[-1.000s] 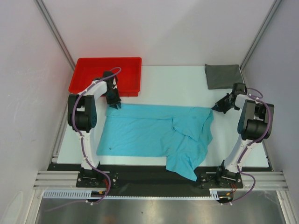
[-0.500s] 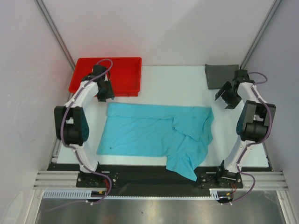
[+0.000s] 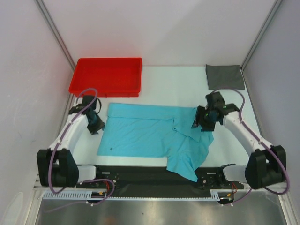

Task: Fold and stack the t-shirts
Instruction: Fold the tshirt

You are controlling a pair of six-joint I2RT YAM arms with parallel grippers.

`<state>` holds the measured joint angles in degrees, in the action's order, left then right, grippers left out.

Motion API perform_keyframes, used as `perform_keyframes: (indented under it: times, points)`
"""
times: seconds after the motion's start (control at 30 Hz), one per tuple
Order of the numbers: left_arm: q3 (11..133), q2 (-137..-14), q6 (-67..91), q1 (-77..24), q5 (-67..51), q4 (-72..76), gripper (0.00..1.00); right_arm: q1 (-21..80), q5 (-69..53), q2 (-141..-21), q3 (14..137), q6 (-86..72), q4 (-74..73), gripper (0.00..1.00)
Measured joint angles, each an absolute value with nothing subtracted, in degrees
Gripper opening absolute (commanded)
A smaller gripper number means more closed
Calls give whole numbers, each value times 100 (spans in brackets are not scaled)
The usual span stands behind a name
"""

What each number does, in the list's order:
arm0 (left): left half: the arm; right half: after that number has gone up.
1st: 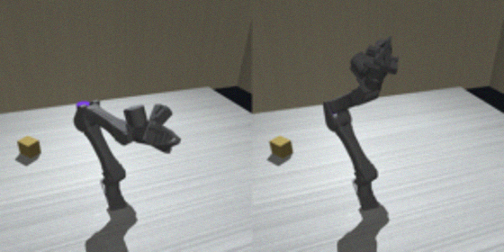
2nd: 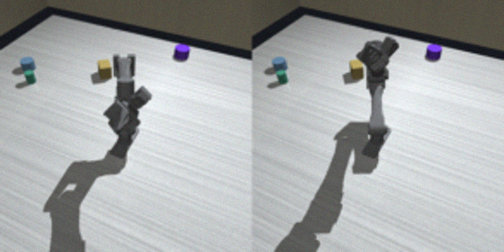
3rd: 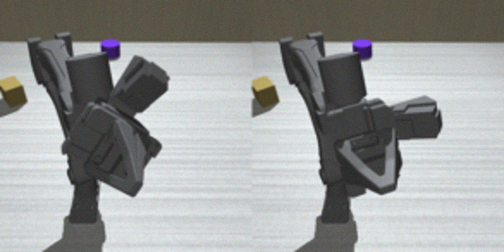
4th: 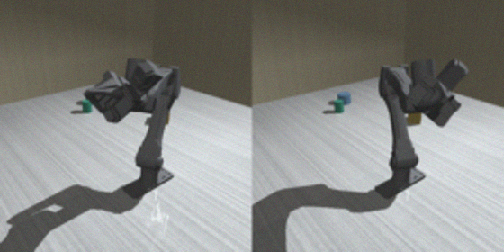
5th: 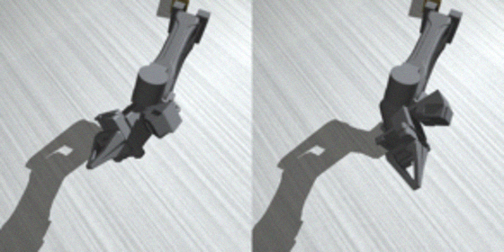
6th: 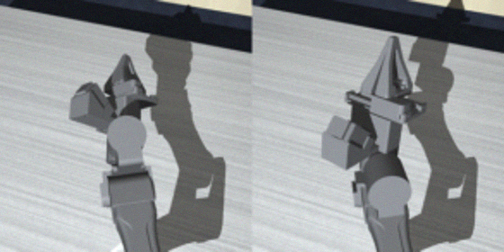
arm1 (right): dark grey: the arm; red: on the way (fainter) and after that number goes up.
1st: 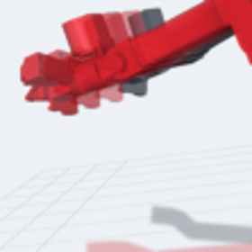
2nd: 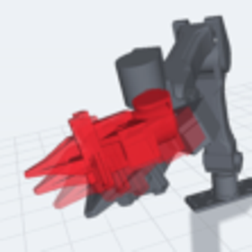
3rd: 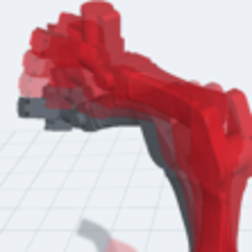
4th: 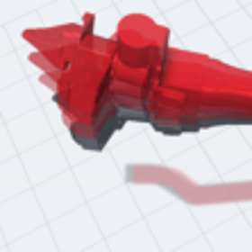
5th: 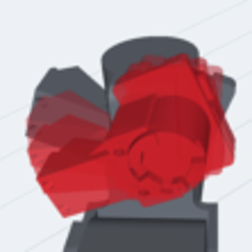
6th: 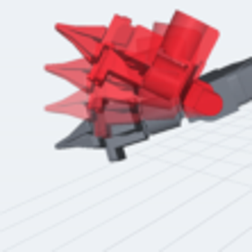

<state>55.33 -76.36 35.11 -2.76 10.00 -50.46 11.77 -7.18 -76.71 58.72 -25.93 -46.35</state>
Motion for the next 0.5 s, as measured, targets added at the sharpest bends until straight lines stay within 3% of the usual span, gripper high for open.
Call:
perform_keyframes:
  times: [0.13, 0.2, 0.27, 0.5]
  points:
    - [4814, -6838, 3983, 454, 976, -5242, 30, 1975, -1153, -6829, 4950, -2888, -4668, 48]
    - [4628, -6733, 4156, 744, 982, -5332, 29, 2270, -1313, -6442, 4624, -3070, -4737, 47]
    - [4407, -6753, 4364, 1000, 891, -5308, 21, 2432, -1413, -6104, 4431, -3242, -4823, 46]
    - [3894, -7216, 4606, 1341, 517, -5290, 28, 2499, -1621, -5513, 4372, -3658, -4877, 47]
